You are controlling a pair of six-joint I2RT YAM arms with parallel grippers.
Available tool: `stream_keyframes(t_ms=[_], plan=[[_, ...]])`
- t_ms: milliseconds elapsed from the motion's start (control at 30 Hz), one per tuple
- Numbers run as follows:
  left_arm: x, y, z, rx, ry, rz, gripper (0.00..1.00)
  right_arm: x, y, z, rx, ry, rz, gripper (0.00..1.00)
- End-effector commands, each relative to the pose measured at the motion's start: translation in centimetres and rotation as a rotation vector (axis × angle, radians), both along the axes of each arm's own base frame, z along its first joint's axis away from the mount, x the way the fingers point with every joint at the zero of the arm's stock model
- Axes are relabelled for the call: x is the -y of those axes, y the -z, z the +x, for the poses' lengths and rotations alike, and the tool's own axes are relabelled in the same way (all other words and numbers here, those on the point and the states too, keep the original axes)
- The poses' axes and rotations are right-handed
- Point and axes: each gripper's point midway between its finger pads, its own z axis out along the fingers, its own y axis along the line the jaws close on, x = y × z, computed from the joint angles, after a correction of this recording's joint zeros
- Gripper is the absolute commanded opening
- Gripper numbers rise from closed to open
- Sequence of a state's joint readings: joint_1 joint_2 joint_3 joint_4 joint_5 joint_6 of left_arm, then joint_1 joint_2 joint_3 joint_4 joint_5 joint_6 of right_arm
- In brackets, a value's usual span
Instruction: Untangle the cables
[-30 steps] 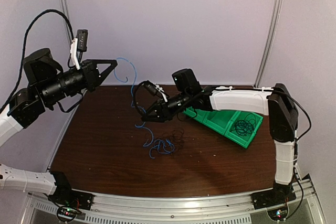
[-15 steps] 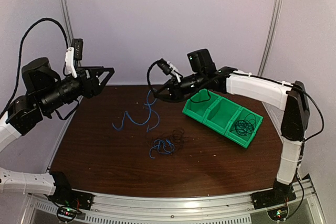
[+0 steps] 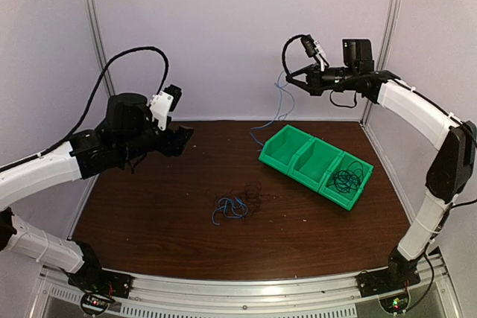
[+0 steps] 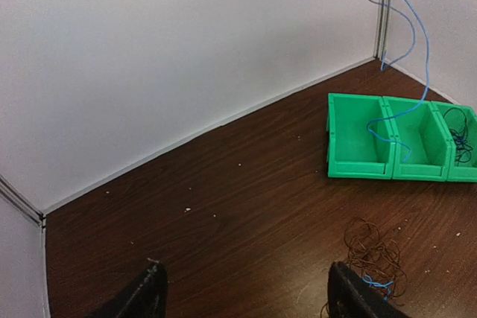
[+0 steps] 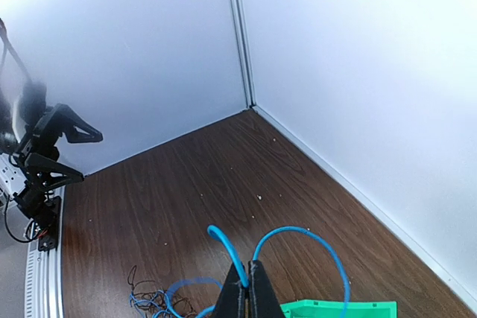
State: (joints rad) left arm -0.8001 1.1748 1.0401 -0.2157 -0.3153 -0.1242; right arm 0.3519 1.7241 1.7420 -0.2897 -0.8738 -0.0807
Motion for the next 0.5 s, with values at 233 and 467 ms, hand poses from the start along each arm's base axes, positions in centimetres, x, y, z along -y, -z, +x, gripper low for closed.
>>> stream_keyframes(t_ms=[233,467], plan=[[-4.5,-0.1,4.0,0.165,-0.158,-0.059,0.75,6.4,3.2,1.0,-0.070,0.124,-0.027,0.00],[-5.4,0.4,3.6,0.164,-0.170,-0.070,0.75,10.1,4.3,1.5,-0.088,0.206,-0.034,0.00]])
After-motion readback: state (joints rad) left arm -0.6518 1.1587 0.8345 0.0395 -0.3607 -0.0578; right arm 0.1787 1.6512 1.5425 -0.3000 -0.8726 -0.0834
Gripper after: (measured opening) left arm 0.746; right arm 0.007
